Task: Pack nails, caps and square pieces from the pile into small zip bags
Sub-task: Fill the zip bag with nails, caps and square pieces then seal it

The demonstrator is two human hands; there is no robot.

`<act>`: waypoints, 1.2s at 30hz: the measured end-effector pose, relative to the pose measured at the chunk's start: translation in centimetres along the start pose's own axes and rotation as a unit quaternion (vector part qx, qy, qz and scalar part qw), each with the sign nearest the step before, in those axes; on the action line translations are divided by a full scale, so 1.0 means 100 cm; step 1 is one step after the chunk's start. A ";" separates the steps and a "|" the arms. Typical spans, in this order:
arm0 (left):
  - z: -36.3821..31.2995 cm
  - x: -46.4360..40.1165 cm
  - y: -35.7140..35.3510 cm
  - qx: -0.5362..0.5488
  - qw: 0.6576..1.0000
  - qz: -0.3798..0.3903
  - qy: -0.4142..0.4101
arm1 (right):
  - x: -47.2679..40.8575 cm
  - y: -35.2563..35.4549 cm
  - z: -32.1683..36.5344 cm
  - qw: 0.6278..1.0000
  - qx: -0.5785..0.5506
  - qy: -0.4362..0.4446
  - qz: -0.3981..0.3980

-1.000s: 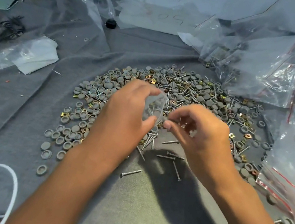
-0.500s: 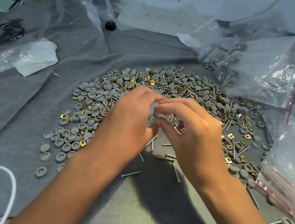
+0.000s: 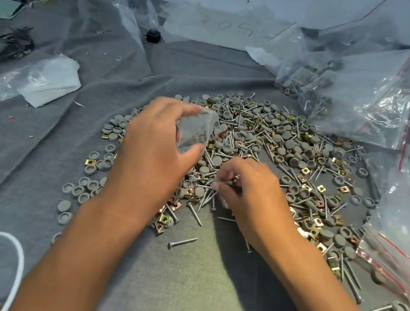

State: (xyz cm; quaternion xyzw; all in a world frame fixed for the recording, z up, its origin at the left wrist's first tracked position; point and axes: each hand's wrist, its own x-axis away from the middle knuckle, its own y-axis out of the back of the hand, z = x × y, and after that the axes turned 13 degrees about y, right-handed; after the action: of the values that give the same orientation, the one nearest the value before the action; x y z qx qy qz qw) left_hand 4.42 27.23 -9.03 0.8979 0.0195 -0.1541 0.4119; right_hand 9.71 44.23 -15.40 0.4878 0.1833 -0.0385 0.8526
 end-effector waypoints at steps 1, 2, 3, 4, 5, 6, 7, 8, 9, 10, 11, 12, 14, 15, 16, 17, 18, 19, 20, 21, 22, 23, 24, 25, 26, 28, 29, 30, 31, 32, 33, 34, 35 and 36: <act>0.000 0.000 0.000 -0.002 1.000 -0.001 0.000 | 0.000 0.002 0.000 1.000 -0.031 0.000 -0.004; 0.000 0.000 0.000 -0.002 1.000 -0.002 0.000 | 0.000 0.004 0.001 0.999 -0.052 0.012 0.002; -0.001 0.000 0.000 -0.001 1.000 -0.002 -0.001 | 0.000 0.006 0.003 0.998 -0.051 0.038 0.019; -0.001 0.000 -0.001 -0.001 1.000 -0.003 -0.001 | 0.001 0.007 0.006 0.996 -0.031 0.067 0.043; -0.001 0.000 -0.001 -0.001 1.000 -0.003 -0.001 | 0.002 0.007 0.008 0.993 -0.002 0.093 0.067; -0.002 0.001 -0.001 -0.001 1.000 -0.003 0.000 | 0.002 0.006 0.011 0.990 0.027 0.109 0.085; -0.002 0.001 -0.002 -0.001 1.000 -0.004 0.000 | 0.003 0.006 0.013 0.987 0.048 0.116 0.095; -0.002 0.001 -0.002 -0.002 1.000 -0.004 -0.001 | 0.003 0.005 0.014 0.986 0.063 0.121 0.100; -0.001 0.001 -0.002 -0.003 1.000 -0.003 -0.003 | 0.003 0.005 0.014 0.984 0.074 0.127 0.104; -0.001 0.001 -0.003 -0.004 1.000 -0.002 -0.004 | 0.003 0.005 0.014 0.982 0.081 0.133 0.110; -0.001 0.001 -0.003 -0.005 1.000 0.001 -0.005 | 0.003 0.005 0.014 0.980 0.086 0.137 0.114; -0.001 0.001 -0.003 -0.004 1.000 0.004 -0.004 | 0.003 0.005 0.013 0.980 0.089 0.139 0.114; -0.001 0.001 -0.004 0.001 1.000 0.007 -0.006 | 0.004 0.004 0.014 0.981 0.092 0.135 0.108; -0.001 0.002 -0.004 0.003 1.000 0.008 -0.009 | 0.004 0.004 0.014 0.981 0.094 0.132 0.103; -0.002 0.002 -0.005 0.003 1.000 0.010 -0.012 | 0.005 0.003 0.014 0.983 0.093 0.131 0.093; -0.002 0.003 -0.005 0.000 1.000 0.013 -0.016 | 0.005 0.003 0.013 0.986 0.081 0.124 0.072; -0.002 0.003 -0.005 -0.004 1.000 0.016 -0.020 | 0.005 0.004 0.012 0.992 0.057 0.109 0.037; -0.003 0.004 -0.006 -0.008 0.999 0.019 -0.025 | 0.003 0.006 0.012 0.995 0.024 0.093 -0.006; -0.003 0.004 -0.006 -0.012 0.999 0.022 -0.028 | 0.002 0.010 0.011 0.995 -0.007 0.084 -0.054; -0.003 0.005 -0.006 -0.016 0.999 0.024 -0.032 | 0.000 0.014 0.011 0.991 -0.027 0.083 -0.103; -0.004 0.005 -0.007 -0.020 0.999 0.027 -0.036 | -0.002 0.018 0.013 0.984 -0.036 0.089 -0.149; -0.004 0.006 -0.008 -0.021 0.998 0.031 -0.041 | -0.003 0.022 0.015 0.977 -0.040 0.096 -0.185; -0.005 0.007 -0.009 -0.019 0.998 0.035 -0.045 | -0.005 0.025 0.017 0.971 -0.040 0.106 -0.209; -0.006 0.008 -0.010 -0.017 0.998 0.038 -0.048 | -0.005 0.027 0.020 0.968 -0.037 0.118 -0.220; -0.007 0.009 -0.012 -0.013 0.998 0.043 -0.051 | -0.006 0.027 0.022 0.966 -0.030 0.131 -0.220; -0.009 0.012 -0.015 -0.007 0.997 0.051 -0.057 | -0.005 0.025 0.025 0.967 -0.006 0.144 -0.208; -0.009 0.013 -0.017 -0.006 0.997 0.055 -0.059 | -0.005 0.024 0.025 0.968 0.007 0.141 -0.208; -0.010 0.013 -0.018 -0.009 0.996 0.059 -0.060 | -0.004 0.024 0.026 0.967 0.018 0.133 -0.218; -0.010 0.014 -0.019 -0.013 0.996 0.061 -0.060 | -0.003 0.024 0.025 0.963 0.029 0.127 -0.235; -0.011 0.014 -0.020 -0.016 0.996 0.061 -0.060 | -0.002 0.025 0.024 0.959 0.041 0.125 -0.251; -0.011 0.014 -0.020 -0.016 0.996 0.061 -0.059 | -0.002 0.025 0.024 0.956 0.054 0.130 -0.257; -0.012 0.014 -0.020 -0.014 0.996 0.061 -0.059 | -0.002 0.024 0.024 0.956 0.062 0.140 -0.251; -0.012 0.015 -0.020 -0.010 0.996 0.061 -0.060 | -0.002 0.023 0.023 0.958 0.062 0.149 -0.236; -0.013 0.015 -0.020 -0.005 0.996 0.061 -0.063 | -0.003 0.023 0.022 0.962 0.057 0.153 -0.220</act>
State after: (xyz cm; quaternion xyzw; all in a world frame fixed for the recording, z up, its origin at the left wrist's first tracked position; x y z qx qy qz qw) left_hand 5.83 29.35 -10.09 0.8840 -0.0606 -0.1843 0.4254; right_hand 10.63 43.54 -12.38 0.4835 0.4122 -0.1603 0.7554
